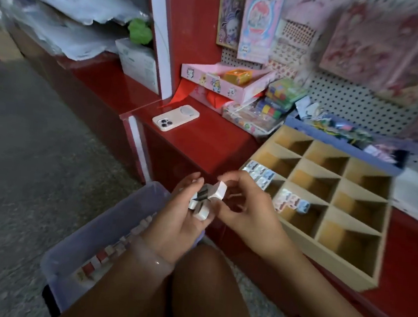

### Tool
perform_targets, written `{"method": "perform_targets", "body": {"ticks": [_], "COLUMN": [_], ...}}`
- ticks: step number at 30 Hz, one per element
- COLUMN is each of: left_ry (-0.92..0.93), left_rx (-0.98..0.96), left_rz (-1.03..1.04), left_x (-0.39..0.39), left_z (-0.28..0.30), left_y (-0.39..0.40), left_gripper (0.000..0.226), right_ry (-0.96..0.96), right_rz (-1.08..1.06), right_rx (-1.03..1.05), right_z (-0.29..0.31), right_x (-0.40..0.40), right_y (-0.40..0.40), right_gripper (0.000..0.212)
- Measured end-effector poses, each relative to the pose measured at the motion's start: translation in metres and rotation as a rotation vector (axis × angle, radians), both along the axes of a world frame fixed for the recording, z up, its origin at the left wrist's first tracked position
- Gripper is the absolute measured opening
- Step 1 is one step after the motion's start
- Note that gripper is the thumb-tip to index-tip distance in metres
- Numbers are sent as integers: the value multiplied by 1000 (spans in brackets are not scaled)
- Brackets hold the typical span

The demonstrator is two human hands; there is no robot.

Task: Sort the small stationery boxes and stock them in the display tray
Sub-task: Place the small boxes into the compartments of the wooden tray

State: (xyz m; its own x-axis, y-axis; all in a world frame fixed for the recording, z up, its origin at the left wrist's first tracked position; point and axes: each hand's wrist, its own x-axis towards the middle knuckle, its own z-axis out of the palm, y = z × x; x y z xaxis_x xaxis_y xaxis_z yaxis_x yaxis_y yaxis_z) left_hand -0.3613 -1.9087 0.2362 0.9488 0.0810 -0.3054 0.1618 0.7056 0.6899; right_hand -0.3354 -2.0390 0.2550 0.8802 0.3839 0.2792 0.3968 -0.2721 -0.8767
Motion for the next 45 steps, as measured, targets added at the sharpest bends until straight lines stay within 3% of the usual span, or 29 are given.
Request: {"method": "perform_targets", "body": {"ticks": [2,6,8,11,17,23,27,31,40,45], "left_ry": [28,-23,-48,-63,-103,-96,-30,-11,2,12], "left_rx": [-29,-128,-19,125,213,315,372,308,304,292], "left_rz": [11,-5,-15,-54,-111,-118,-51,-40,-36,-45], "left_x": [5,14,16,21,26,31,40,45,50,46], "left_z": [4,11,14,16,13,1,-6,-9,-17,-17], "left_y": [-16,-49,-61,-73,-87,-92,-87,-80,-67,-68], "left_gripper": [51,26,17,19,33,31,30,28,25,25], "right_ry": [8,-17,-35,-12,1,43,-51,-30,-120,-95], "right_rz": [-27,-79,-110,-132,-174,-147,-388,-401,-354,-343], "right_rx": [27,8,-28,-81,-113,-134,-442,-828,-933,-1157], "right_z": [0,1,2,2,-6,-17,-24,-30,-47,-41], "right_x": [-1,-1,0,2,6,11,22,34,46,45], "right_y": [-19,-46,-58,-73,-91,-105,-127,-129,-128,-131], "right_gripper": [30,40,39,30,20,20,34,41,40,40]}}
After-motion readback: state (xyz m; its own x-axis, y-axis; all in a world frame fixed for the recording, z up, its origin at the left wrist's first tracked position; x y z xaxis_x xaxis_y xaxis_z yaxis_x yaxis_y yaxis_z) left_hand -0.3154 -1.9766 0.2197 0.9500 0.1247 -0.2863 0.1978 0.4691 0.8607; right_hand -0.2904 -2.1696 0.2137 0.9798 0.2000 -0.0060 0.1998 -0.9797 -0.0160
